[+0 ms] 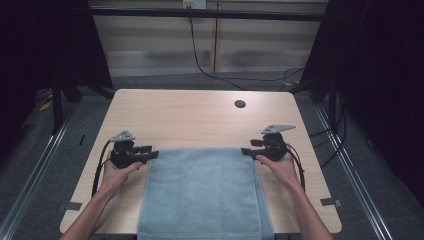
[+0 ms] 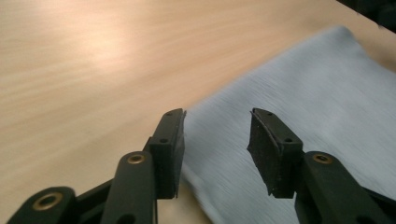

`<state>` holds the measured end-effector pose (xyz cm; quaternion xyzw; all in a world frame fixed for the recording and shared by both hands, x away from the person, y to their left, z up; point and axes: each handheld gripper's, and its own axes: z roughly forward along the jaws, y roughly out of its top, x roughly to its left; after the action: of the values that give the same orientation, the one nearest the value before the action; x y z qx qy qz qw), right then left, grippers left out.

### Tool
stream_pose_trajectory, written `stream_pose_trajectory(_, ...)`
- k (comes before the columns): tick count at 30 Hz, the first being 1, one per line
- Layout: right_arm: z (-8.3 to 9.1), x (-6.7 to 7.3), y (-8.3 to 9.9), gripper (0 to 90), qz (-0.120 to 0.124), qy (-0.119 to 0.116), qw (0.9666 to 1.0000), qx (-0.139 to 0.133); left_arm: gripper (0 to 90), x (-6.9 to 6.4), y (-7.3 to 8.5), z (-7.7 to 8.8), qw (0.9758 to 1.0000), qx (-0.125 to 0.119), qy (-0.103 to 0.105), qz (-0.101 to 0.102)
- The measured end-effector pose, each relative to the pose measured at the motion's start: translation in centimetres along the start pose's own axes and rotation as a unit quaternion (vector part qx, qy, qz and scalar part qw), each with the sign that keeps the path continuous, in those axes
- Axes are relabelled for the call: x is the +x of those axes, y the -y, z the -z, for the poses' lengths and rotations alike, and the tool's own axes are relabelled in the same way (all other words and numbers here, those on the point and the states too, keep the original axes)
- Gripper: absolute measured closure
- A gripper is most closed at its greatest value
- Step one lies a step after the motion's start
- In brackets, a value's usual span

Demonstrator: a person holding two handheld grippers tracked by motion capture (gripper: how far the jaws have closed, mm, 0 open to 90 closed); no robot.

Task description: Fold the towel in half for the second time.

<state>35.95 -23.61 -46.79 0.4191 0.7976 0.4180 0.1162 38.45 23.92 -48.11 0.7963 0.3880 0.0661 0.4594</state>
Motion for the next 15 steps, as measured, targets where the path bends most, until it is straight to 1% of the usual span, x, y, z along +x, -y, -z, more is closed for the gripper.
stream_pose_trajectory(1,-0.6,-0.3,0.0,38.8,-0.002,0.002,1.0,0.006,51.6,0.3,-0.1,-0.4,1.0,0.001,-0.005,0.004)
stream_pose_trajectory(2,-1.7,-0.8,0.3,37.6,-0.006,-0.005,0.9998,0.019,46.9,0.5,-0.2,-0.9,0.9999,0.008,-0.004,0.009)
stream_pose_trajectory(3,-2.1,-0.9,0.5,37.1,-0.004,-0.004,0.9997,0.024,45.3,0.8,-0.2,-1.8,0.9998,0.016,-0.009,0.009)
stream_pose_trajectory(4,-2.1,-0.9,0.5,37.1,-0.004,-0.004,0.9997,0.024,43.8,0.8,-0.2,-1.8,0.9998,0.016,-0.009,0.009)
stream_pose_trajectory(5,-2.8,-1.0,0.8,37.0,-0.006,-0.006,0.9995,0.03,43.1,0.9,-0.2,-2.2,0.9997,0.019,-0.012,0.008)
stream_pose_trajectory(7,-3.0,-1.1,1.0,37.4,-0.006,-0.004,0.9994,0.035,41.6,1.1,0.0,-2.9,0.9995,0.024,-0.013,0.018)
stream_pose_trajectory(8,-3.3,-1.3,1.2,38.0,-0.013,-0.007,0.9994,0.032,40.6,1.0,0.2,-3.4,0.9993,0.035,-0.012,0.011)
stream_pose_trajectory(10,-3.4,-1.4,1.3,38.5,-0.015,-0.008,0.9993,0.033,40.6,0.9,0.4,-3.7,0.9992,0.038,-0.01,0.012)
stream_pose_trajectory(11,-3.5,-1.4,1.4,40.1,-0.017,-0.009,0.9993,0.031,41.1,0.8,0.5,-3.8,0.9993,0.035,-0.015,0.005)
stream_pose_trajectory(12,-3.5,-1.4,1.5,42.2,-0.017,-0.01,0.9992,0.035,43.4,0.8,0.5,-3.9,0.9993,0.034,-0.011,0.007)
stream_pose_trajectory(13,-3.6,-1.3,1.5,44.9,-0.018,-0.013,0.9991,0.037,47.5,0.7,0.5,-3.9,0.9994,0.034,-0.004,0.004)
stream_pose_trajectory(14,-3.7,-1.2,1.6,47.8,-0.017,-0.011,0.999,0.04,50.9,0.5,0.5,-3.9,0.9992,0.039,-0.004,-0.007)
stream_pose_trajectory(15,-3.6,-1.3,1.6,57.1,-0.021,-0.014,0.999,0.036,65.1,0.4,0.6,-3.9,0.999,0.042,-0.002,-0.016)
